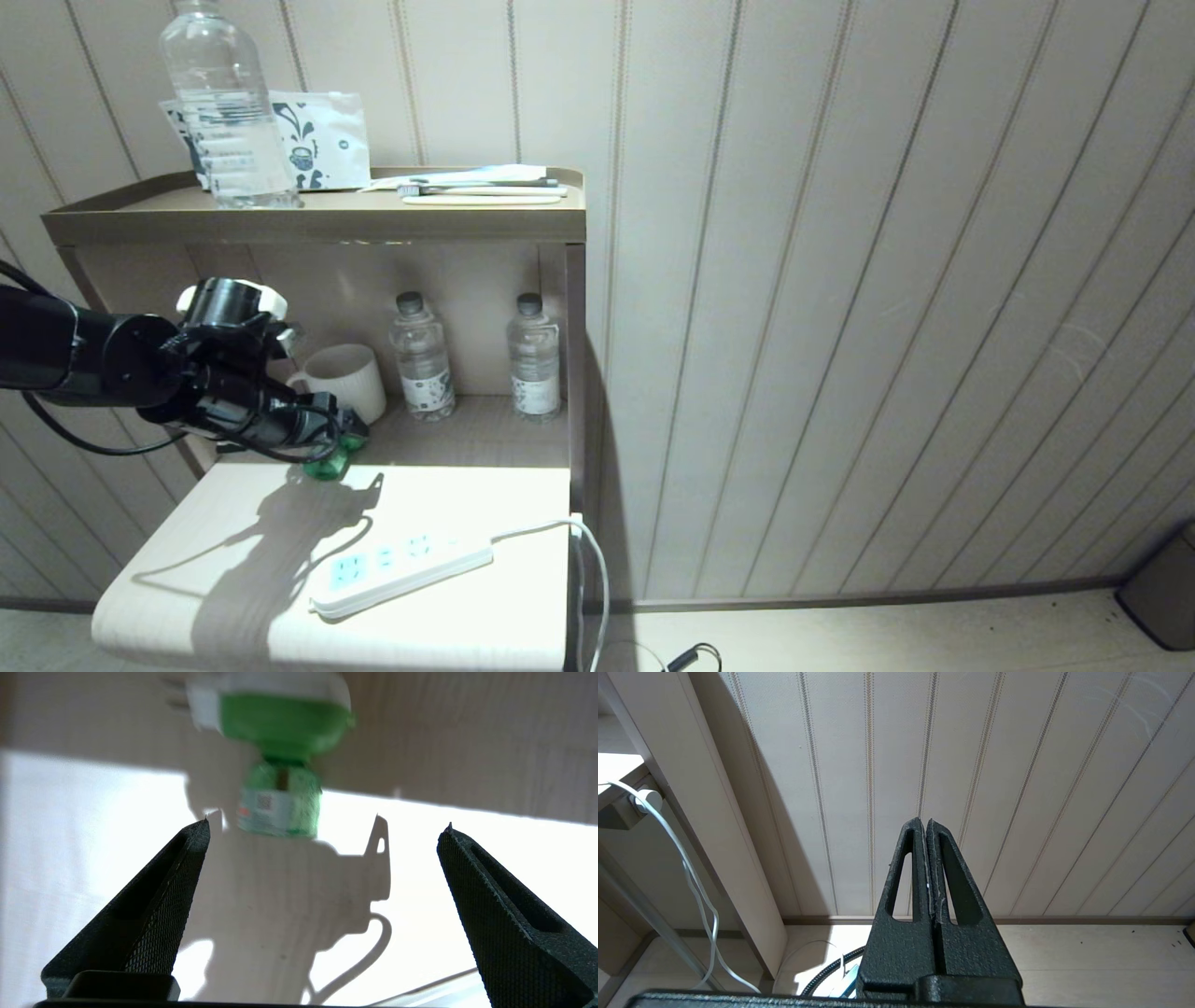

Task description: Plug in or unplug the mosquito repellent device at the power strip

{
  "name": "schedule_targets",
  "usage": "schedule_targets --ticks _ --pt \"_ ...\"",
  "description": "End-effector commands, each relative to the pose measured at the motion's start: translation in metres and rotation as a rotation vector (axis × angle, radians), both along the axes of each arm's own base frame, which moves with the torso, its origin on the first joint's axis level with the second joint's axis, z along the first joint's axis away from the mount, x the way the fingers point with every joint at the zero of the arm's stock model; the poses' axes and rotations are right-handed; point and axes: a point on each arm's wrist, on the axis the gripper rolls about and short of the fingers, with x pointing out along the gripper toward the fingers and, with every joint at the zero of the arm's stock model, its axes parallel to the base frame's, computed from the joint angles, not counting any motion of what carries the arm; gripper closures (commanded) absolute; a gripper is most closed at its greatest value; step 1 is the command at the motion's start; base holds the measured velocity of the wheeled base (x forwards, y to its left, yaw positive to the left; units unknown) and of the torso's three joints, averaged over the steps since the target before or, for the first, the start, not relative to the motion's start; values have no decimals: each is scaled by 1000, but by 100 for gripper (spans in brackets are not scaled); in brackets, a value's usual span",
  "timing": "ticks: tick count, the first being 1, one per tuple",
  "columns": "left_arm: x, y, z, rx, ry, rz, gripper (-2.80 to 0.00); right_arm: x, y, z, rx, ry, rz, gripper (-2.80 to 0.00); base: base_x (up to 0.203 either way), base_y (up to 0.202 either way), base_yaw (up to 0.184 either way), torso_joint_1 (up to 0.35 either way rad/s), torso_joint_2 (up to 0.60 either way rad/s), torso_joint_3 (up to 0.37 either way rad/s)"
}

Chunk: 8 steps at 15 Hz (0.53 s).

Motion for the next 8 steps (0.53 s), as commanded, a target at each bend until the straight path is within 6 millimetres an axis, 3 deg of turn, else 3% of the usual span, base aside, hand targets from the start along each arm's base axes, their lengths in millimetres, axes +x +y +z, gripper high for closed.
schedule_targets --ticks 1,5,8 --pt "12 2 -17 -10 52 17 -280 0 0 0 0 0 0 0 0 0 0 0 0 0" --pt "22 3 -37 -10 100 21 -280 0 0 0 0 0 0 0 0 0 0 0 0 0" --pt "30 3 -40 -11 107 20 -280 0 0 0 0 0 0 0 0 0 0 0 0 0"
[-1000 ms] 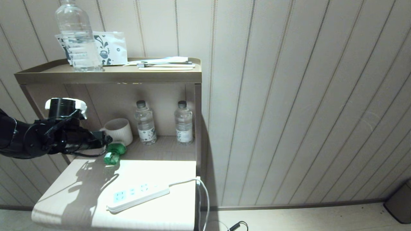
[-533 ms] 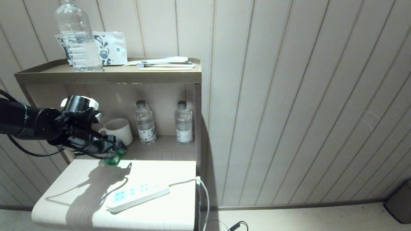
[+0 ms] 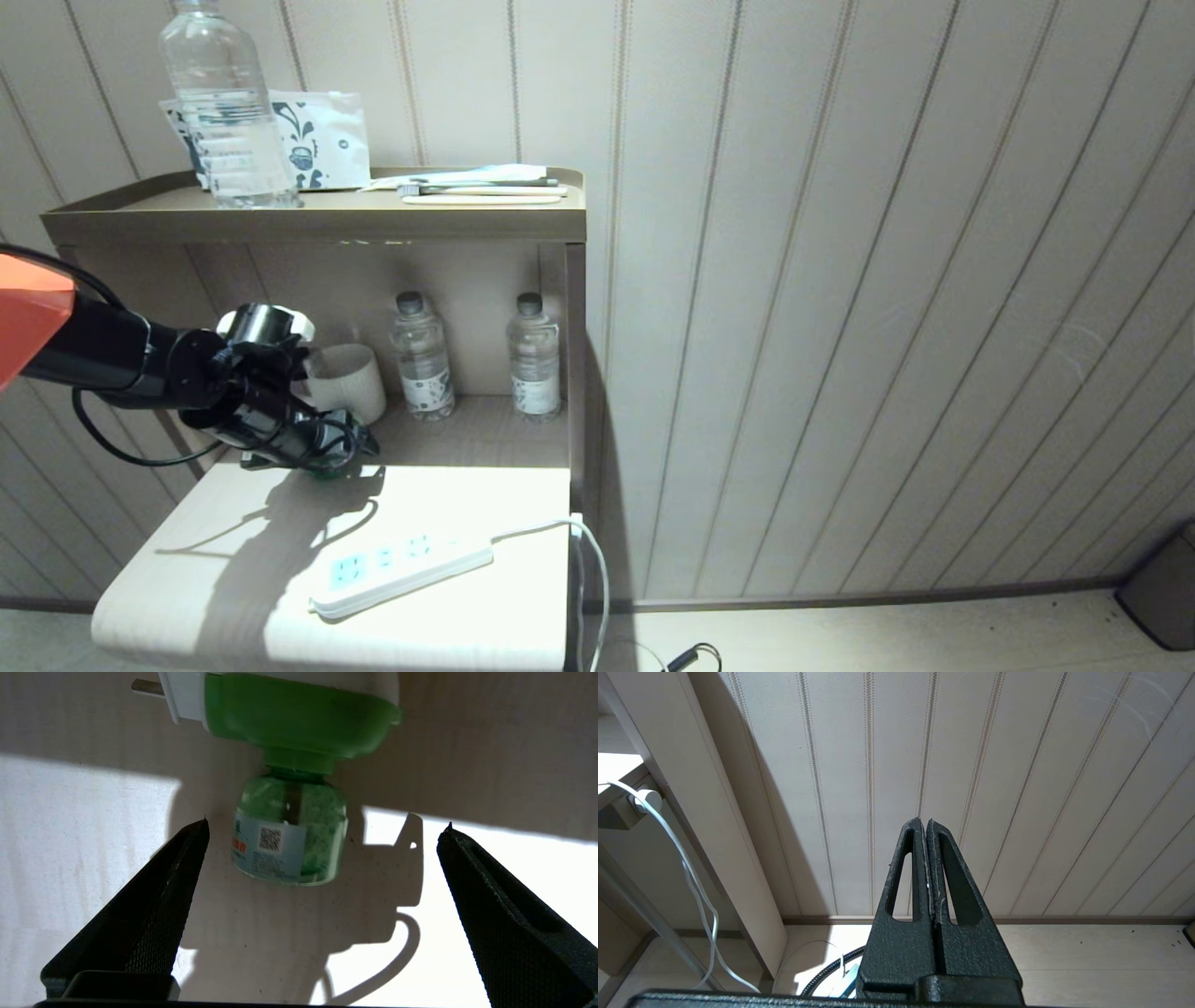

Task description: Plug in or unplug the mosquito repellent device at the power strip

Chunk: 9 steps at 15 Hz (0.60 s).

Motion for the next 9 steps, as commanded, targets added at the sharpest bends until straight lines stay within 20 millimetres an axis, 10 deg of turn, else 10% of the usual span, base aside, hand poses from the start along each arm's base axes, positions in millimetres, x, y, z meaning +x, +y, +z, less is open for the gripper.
schedule_targets --ticks 1,9 --pt "8 0 -3 -2 9 1 -280 0 0 0 0 1 1 0 0 0 0 0 0 0" --pt "17 7 -4 4 36 21 -280 0 0 0 0 0 1 0 0 0 0 0 0 0"
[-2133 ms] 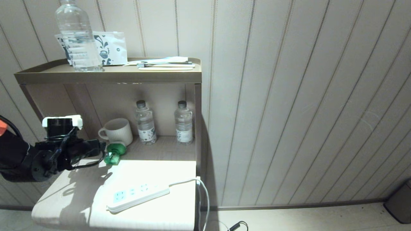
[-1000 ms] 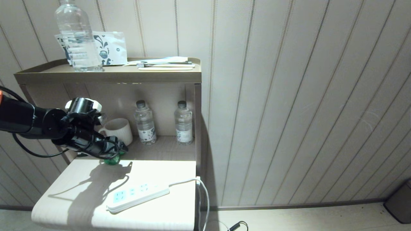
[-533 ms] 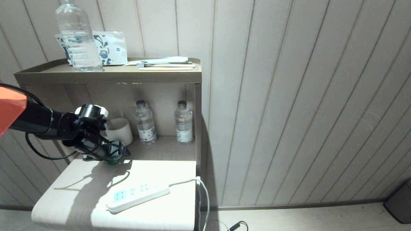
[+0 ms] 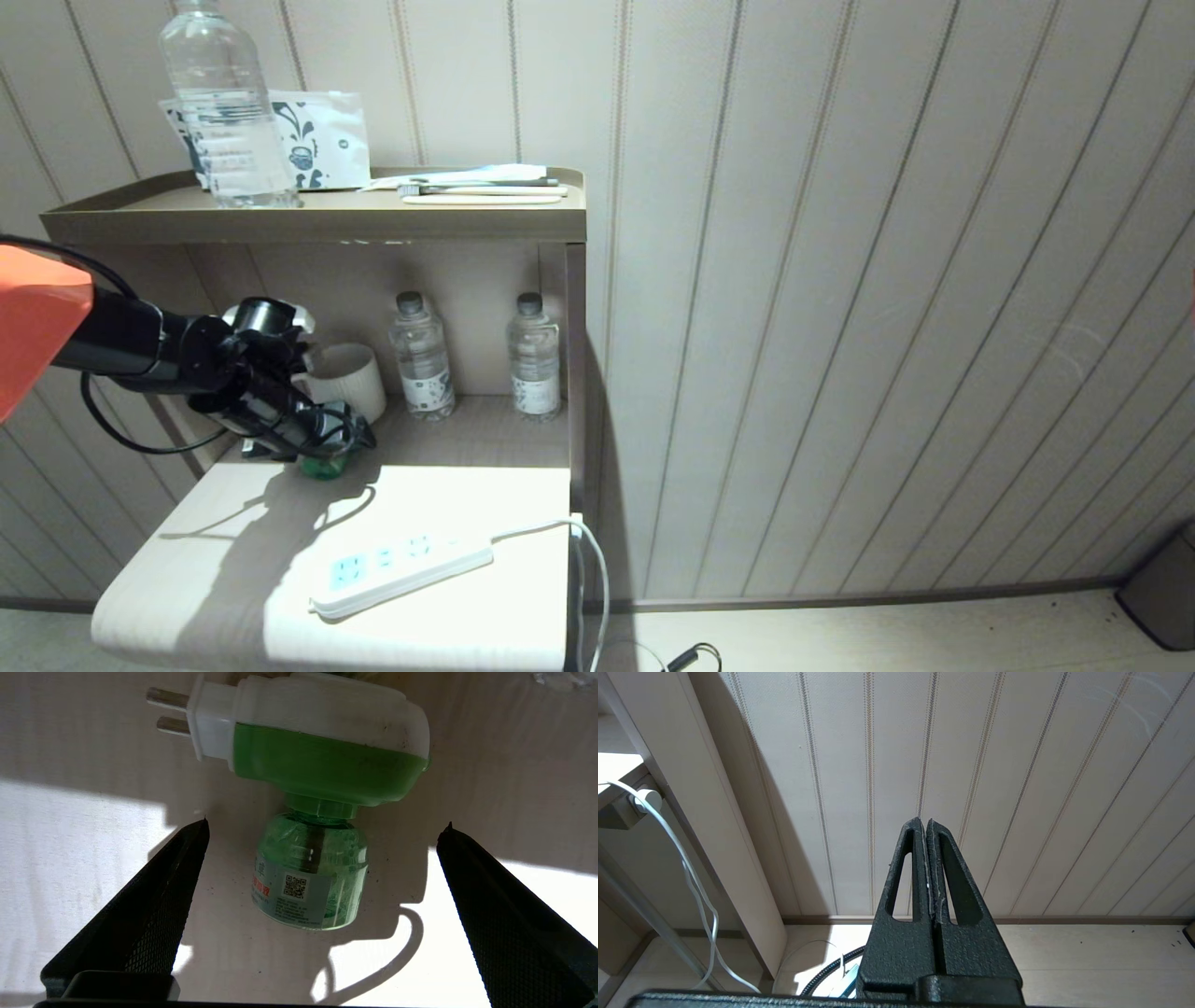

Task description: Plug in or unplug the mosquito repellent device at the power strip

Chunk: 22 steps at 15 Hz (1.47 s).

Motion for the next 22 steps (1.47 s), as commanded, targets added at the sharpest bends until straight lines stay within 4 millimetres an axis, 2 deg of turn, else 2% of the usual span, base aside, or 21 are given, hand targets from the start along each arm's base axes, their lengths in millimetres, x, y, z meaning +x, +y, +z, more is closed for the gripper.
schedule_targets --ticks 1,6,7,17,19,22 --pt "0 0 -2 1 10 -1 -280 0 0 0 0 0 1 0 0 0 0 0 0 0" --pt "6 0 -1 2 18 -2 -280 0 0 0 0 1 -1 0 0 0 0 0 0 0" --pt "7 0 -1 3 18 -3 0 0 0 0 0 0 -1 0 0 0 0 0 0 0" --pt "6 0 -6 20 31 -32 0 0 0 0 0 0 -1 0 0 0 0 0 0 0" --pt "-3 0 4 19 17 -31 0 0 0 0 0 0 -1 0 0 0 0 0 0 0" --pt "-30 1 12 25 -49 -51 0 0 0 0 0 0 -1 0 0 0 0 0 0 0"
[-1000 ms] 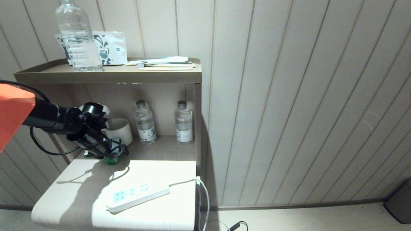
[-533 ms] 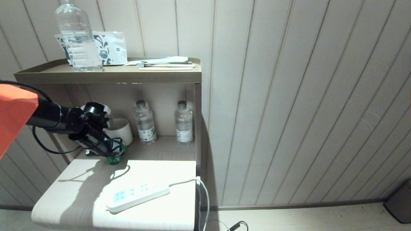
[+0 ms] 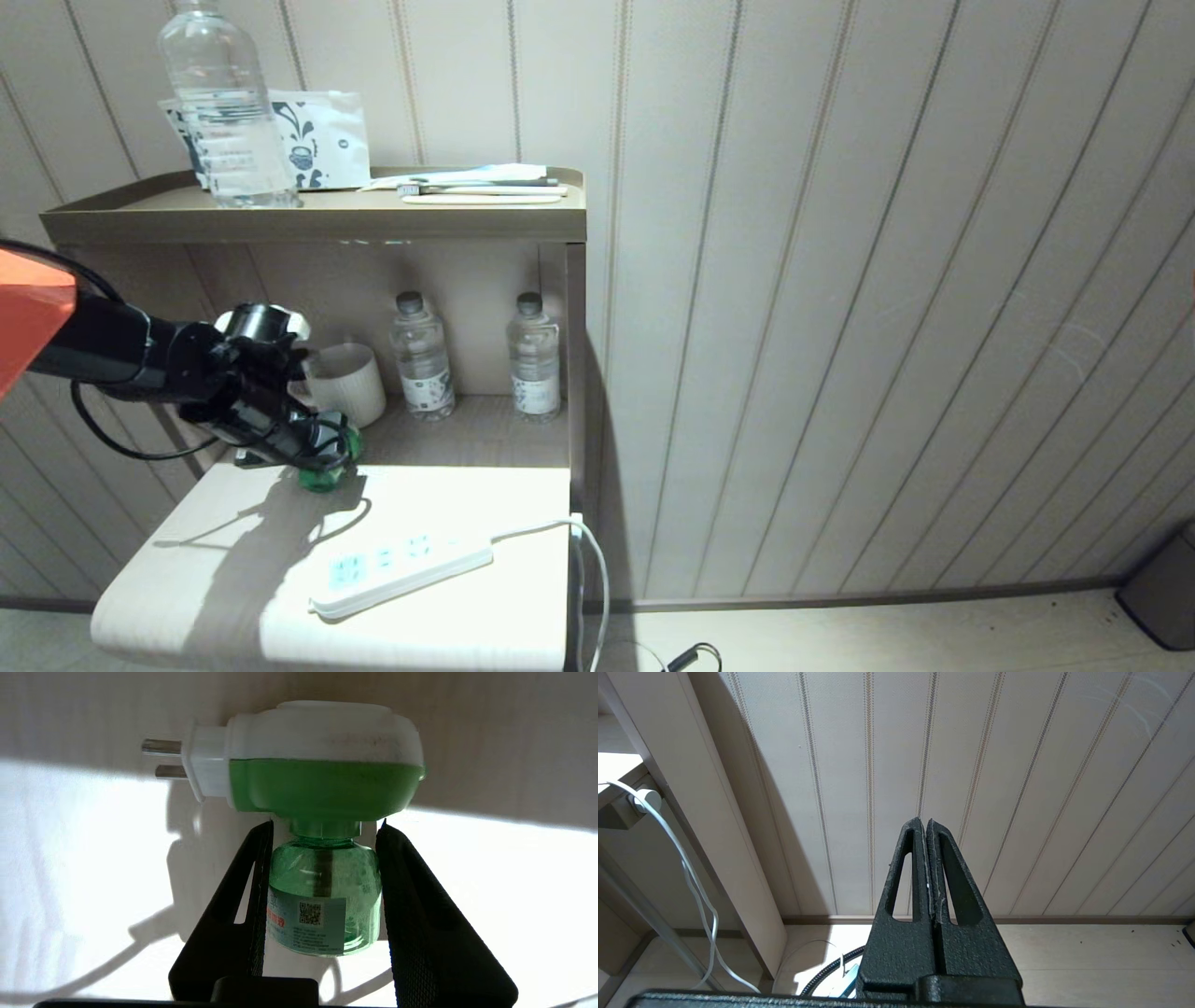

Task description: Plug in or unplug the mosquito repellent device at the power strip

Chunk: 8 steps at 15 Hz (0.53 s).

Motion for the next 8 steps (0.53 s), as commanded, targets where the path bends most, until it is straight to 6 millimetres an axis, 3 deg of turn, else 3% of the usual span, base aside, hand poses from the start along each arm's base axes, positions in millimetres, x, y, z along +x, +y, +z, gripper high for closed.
schedule_targets --ticks 1,5,8 --pt "-22 0 15 4 -116 -17 0 0 0 0 0 0 0 0 0 0 0 0 0 0" --pt "-55 2 41 9 -330 -43 0 0 0 0 0 0 0 0 0 0 0 0 0 0" --pt "-64 3 47 5 -453 -46 0 0 0 0 0 0 0 0 0 0 0 0 0 0"
